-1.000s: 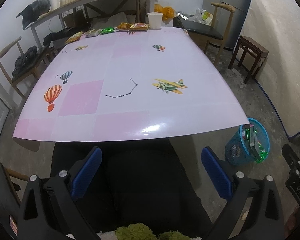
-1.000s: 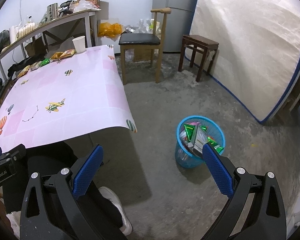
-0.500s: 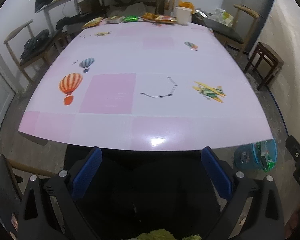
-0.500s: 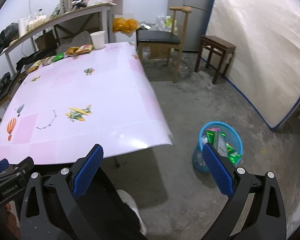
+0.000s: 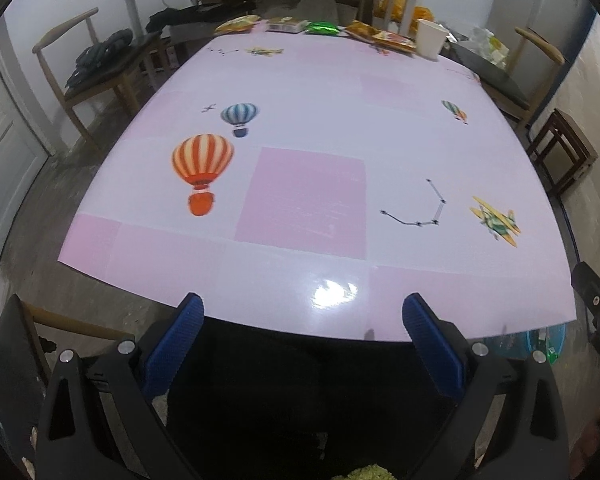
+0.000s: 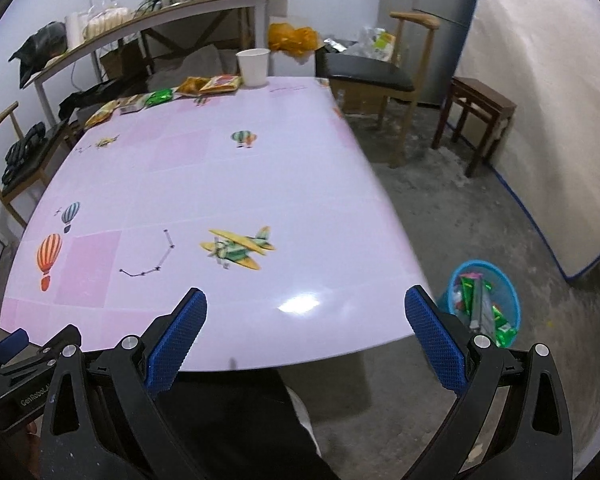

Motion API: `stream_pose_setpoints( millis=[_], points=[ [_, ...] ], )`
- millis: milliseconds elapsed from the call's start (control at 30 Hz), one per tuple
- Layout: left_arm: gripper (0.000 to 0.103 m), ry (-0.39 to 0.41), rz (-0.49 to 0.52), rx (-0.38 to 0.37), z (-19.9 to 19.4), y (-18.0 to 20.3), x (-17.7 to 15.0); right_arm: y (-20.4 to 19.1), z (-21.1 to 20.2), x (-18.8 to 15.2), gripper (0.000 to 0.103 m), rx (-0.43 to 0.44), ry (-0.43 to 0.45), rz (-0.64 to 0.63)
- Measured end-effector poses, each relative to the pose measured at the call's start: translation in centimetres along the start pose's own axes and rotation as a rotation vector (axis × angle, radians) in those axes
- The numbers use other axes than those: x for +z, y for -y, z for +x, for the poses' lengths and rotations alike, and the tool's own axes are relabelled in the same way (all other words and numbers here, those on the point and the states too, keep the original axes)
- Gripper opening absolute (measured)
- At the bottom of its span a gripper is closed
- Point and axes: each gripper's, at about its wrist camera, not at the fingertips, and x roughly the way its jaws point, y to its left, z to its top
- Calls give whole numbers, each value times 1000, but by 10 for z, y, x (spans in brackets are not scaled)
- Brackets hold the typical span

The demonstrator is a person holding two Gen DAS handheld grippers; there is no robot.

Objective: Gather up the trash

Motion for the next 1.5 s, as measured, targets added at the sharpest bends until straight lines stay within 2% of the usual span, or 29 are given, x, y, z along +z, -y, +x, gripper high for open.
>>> stream_pose_setpoints(
  millis=[367, 867, 1133, 1500],
  points=[
    [97, -8, -19, 14, 7, -14, 9, -21, 9, 11, 95, 18, -15, -32],
    [97, 0, -6, 16, 5, -11, 10, -20, 11, 12, 95, 18, -17, -28],
    [97, 52, 6, 9, -6, -7, 11, -19, 10, 12, 95, 19, -15, -28],
    [97, 64, 36, -6, -10, 3, 9, -11, 5, 11, 95, 11, -10, -2]
  ],
)
